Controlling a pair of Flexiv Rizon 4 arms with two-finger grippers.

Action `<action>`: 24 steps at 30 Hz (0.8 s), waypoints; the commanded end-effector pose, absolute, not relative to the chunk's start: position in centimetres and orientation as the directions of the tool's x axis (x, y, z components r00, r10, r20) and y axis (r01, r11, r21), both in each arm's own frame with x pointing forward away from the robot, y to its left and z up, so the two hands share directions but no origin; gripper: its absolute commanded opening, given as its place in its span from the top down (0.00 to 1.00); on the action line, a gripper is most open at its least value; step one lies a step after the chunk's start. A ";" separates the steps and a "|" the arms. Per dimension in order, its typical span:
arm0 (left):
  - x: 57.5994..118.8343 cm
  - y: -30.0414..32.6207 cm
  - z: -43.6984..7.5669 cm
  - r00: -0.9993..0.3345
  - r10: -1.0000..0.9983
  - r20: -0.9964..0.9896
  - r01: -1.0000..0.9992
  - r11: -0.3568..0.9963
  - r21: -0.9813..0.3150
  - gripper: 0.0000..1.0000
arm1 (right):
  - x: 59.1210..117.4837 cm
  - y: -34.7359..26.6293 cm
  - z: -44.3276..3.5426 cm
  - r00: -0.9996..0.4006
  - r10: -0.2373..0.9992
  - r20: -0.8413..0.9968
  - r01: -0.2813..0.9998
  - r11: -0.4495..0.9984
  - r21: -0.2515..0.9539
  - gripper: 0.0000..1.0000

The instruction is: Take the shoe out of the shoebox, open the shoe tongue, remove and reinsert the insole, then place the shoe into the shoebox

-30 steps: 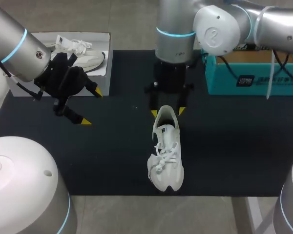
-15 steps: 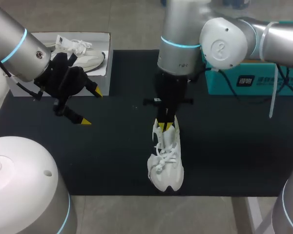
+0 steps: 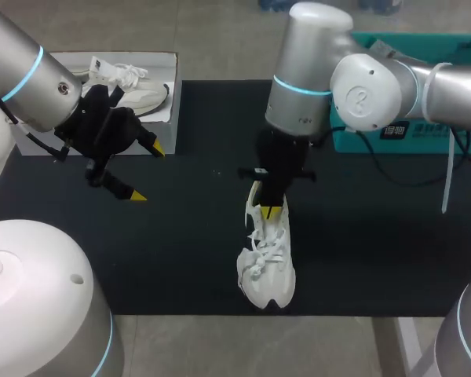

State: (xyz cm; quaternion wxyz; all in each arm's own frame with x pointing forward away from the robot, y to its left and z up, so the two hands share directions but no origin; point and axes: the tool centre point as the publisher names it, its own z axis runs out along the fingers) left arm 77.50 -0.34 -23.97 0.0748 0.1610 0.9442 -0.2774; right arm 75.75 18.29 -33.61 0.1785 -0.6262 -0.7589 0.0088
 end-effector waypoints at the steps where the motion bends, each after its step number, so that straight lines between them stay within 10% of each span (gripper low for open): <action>1: 77.5 -0.3 -24.0 -0.937 0.262 -0.230 0.345 0.796 -0.497 0.00 | 75.4 18.1 -31.0 -0.186 0.954 0.234 0.954 0.232 -0.189 1.00; 8: 77.5 -0.3 -24.0 -0.937 0.262 -0.230 0.345 0.796 -0.497 0.00 | 76.7 18.2 -28.2 -0.494 0.827 0.269 0.827 0.542 -0.149 1.00; 9: 77.5 -0.3 -24.0 -0.937 0.262 -0.230 0.345 0.796 -0.497 0.00 | 76.7 18.1 -28.0 -0.496 0.829 0.257 0.834 0.537 -0.124 0.83; 10: 77.5 -0.3 -24.0 -0.937 0.262 -0.230 0.345 0.796 -0.497 0.00 | 76.6 18.2 -27.5 -0.498 0.824 0.270 0.838 0.538 -0.093 0.25; 11: 77.5 -0.3 -24.0 -0.937 0.262 -0.230 0.345 0.796 -0.497 0.00 | 76.6 18.2 -27.5 -0.498 0.824 0.270 0.838 0.538 -0.093 0.00; 24: 77.5 -0.3 -24.0 -0.937 0.262 -0.230 0.345 0.796 -0.497 0.00 | 76.6 18.2 -27.5 -0.498 0.824 0.270 0.838 0.538 -0.093 0.00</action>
